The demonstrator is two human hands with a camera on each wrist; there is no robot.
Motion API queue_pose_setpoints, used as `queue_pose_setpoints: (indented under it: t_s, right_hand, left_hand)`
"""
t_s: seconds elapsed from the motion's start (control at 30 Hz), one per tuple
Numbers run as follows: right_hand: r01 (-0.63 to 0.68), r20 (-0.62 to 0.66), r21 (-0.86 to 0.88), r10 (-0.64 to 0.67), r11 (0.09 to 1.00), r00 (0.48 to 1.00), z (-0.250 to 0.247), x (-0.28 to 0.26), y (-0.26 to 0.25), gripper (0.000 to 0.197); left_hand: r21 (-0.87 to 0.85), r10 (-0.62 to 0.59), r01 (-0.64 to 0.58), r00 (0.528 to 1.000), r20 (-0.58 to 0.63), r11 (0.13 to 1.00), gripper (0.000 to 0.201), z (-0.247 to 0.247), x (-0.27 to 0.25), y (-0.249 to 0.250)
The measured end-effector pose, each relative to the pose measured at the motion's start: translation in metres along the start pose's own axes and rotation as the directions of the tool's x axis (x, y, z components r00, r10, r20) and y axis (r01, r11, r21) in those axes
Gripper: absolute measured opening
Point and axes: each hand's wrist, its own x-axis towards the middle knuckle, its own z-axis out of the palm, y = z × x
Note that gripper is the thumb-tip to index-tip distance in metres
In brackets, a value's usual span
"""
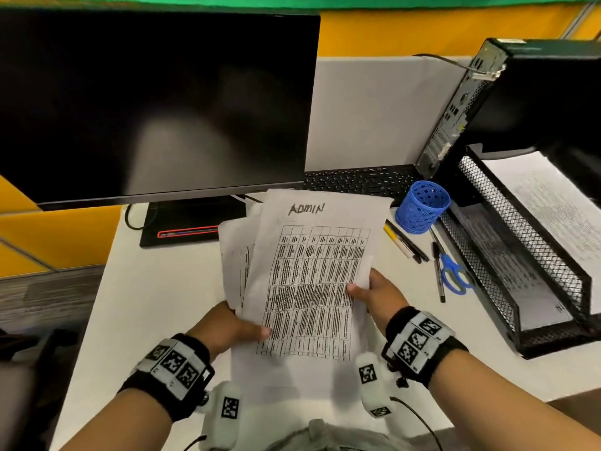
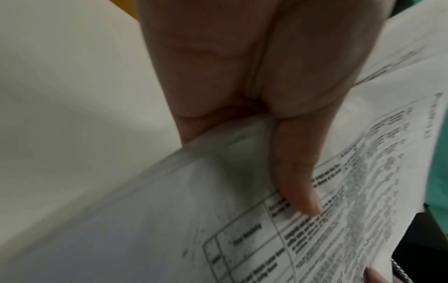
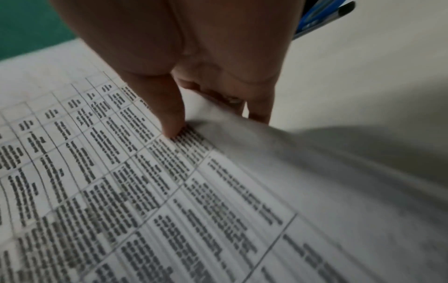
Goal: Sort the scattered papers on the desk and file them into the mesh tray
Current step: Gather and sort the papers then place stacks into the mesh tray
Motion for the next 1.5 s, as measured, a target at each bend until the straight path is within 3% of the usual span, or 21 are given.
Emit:
queue_pose_setpoints:
  t_s: [0.07, 0.13, 0.27, 0.37, 0.53, 0.63, 0.7, 0.77, 0.87, 1.1, 1.37, 1.5]
  right_hand:
    - [0.063, -0.014, 0.082, -0.062, 0.995, 0.998, -0.002, -0.003, -0.011, 0.027]
    - [0.153, -0.002, 0.110, -0.154, 0.982, 0.988, -0.008, -0.013, -0.029, 0.029]
    - [0.336, 0.001, 0.179, -0.342, 0.925, 0.940, -0.021, -0.028, -0.045, 0.041]
    - [0.374, -0.008, 0.134, -0.376, 0.918, 0.926, -0.021, -0.034, -0.039, 0.041]
    - [0.388, -0.067, 0.036, -0.385, 0.921, 0.920, -0.015, -0.036, -0.031, 0.027]
    - [0.448, -0.114, 0.098, -0.437, 0.889, 0.892, -0.015, -0.038, -0.035, 0.026]
    - [0.462, -0.081, 0.171, -0.454, 0.870, 0.887, -0.017, -0.040, -0.037, 0.037]
    - [0.438, -0.047, 0.194, -0.438, 0.878, 0.898, -0.020, -0.040, -0.036, 0.043]
    - [0.390, -0.032, 0.195, -0.392, 0.900, 0.920, -0.021, -0.038, -0.031, 0.040]
    - [0.390, -0.053, 0.144, -0.387, 0.909, 0.921, -0.009, -0.042, -0.034, 0.036]
    - [0.242, -0.097, -0.011, -0.242, 0.970, 0.965, -0.014, -0.035, -0.020, 0.041]
    - [0.187, -0.016, -0.088, -0.189, 0.978, 0.982, -0.027, -0.029, -0.015, 0.033]
  left_hand:
    - [0.050, 0.065, -0.064, 0.997, -0.030, 0.997, 0.048, -0.002, -0.002, 0.016]
    - [0.075, 0.155, -0.151, 0.987, -0.048, 0.986, 0.053, -0.005, -0.004, 0.032]
    - [0.052, 0.309, -0.304, 0.938, -0.158, 0.951, 0.049, -0.004, -0.010, 0.057]
    - [0.087, 0.364, -0.354, 0.903, -0.230, 0.931, 0.047, 0.006, -0.012, 0.062]
    - [0.026, 0.434, -0.476, 0.777, -0.456, 0.879, 0.039, 0.018, -0.019, 0.067]
    - [-0.020, 0.483, -0.561, 0.729, -0.484, 0.827, 0.041, 0.024, -0.027, 0.076]
    - [-0.037, 0.494, -0.561, 0.756, -0.430, 0.827, 0.048, 0.025, -0.029, 0.078]
    - [0.032, 0.472, -0.492, 0.812, -0.343, 0.870, 0.052, 0.024, -0.028, 0.076]
    - [0.094, 0.415, -0.406, 0.869, -0.270, 0.909, 0.039, 0.026, -0.023, 0.069]
    - [0.091, 0.430, -0.425, 0.840, -0.332, 0.901, 0.032, 0.039, -0.014, 0.070]
    - [0.028, 0.303, -0.315, 0.880, -0.367, 0.949, 0.014, 0.044, -0.005, 0.057]
    - [-0.008, 0.276, -0.304, 0.875, -0.399, 0.953, 0.020, 0.041, -0.008, 0.062]
